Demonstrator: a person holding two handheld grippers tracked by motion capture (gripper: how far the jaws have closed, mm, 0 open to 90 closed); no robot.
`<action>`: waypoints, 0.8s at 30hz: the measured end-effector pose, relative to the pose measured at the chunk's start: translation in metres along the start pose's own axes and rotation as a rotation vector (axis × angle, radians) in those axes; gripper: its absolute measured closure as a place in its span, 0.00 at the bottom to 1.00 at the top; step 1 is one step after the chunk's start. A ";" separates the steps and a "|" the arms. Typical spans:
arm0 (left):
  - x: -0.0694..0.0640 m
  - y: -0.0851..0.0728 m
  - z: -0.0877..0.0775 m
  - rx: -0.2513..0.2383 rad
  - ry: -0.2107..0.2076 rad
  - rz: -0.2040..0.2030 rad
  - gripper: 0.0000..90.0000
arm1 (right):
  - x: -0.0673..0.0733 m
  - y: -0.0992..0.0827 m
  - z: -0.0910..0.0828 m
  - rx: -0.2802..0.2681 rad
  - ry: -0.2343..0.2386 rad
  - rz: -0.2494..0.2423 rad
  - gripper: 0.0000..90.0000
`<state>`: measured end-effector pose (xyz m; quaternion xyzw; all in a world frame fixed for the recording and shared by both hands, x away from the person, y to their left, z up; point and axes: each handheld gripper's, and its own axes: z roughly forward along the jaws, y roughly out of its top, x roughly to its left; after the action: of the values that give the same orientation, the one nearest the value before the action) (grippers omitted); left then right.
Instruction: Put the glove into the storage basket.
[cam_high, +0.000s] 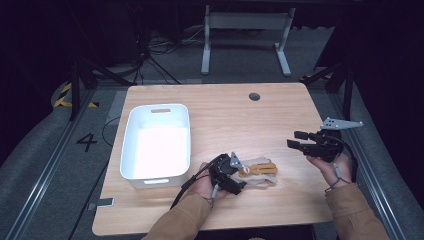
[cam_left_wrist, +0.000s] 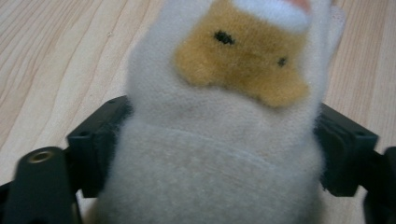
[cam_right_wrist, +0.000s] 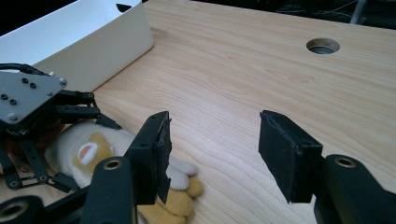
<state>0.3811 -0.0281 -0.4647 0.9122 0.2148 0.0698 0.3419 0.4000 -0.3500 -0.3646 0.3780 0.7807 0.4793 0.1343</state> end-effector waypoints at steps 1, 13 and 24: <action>0.000 0.000 -0.001 0.003 -0.001 0.005 0.24 | 0.000 0.000 0.000 0.000 0.000 0.000 0.49; -0.005 0.005 -0.007 0.034 0.007 0.006 0.71 | 0.000 0.000 0.001 0.004 -0.006 0.005 0.48; -0.008 0.006 -0.008 0.037 0.010 0.002 0.77 | -0.001 -0.001 0.000 0.000 -0.010 0.006 0.48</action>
<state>0.3741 -0.0307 -0.4552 0.9183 0.2168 0.0705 0.3237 0.4003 -0.3505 -0.3652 0.3826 0.7788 0.4779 0.1367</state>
